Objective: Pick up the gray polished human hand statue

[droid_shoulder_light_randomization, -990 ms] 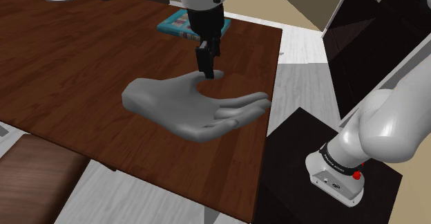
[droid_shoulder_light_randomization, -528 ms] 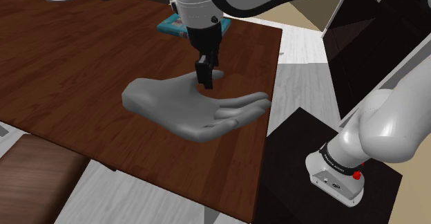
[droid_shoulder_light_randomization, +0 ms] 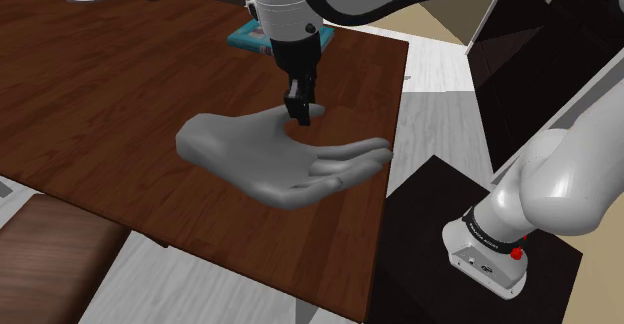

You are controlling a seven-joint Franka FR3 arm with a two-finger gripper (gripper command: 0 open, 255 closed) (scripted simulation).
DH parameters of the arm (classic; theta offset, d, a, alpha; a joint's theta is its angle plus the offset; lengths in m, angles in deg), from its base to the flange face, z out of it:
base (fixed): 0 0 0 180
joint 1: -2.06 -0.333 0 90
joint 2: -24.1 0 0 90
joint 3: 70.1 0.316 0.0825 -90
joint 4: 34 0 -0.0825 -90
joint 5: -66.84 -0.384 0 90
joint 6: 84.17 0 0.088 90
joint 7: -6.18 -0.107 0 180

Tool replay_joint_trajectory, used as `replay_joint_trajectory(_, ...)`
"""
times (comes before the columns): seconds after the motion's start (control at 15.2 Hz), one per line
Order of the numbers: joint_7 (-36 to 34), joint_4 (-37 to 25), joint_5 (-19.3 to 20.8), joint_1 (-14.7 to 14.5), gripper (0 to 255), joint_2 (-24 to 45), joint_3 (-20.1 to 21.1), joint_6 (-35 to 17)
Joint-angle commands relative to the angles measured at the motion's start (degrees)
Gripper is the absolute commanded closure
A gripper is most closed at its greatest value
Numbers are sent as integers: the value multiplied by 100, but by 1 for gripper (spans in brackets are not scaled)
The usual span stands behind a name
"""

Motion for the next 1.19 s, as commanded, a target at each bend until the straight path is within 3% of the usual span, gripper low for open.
replay_joint_trajectory(0.0,-4,14,-9,-8,255,4,11,-11)
replay_joint_trajectory(1.12,53,-1379,77,-41,255,202,47,1207)
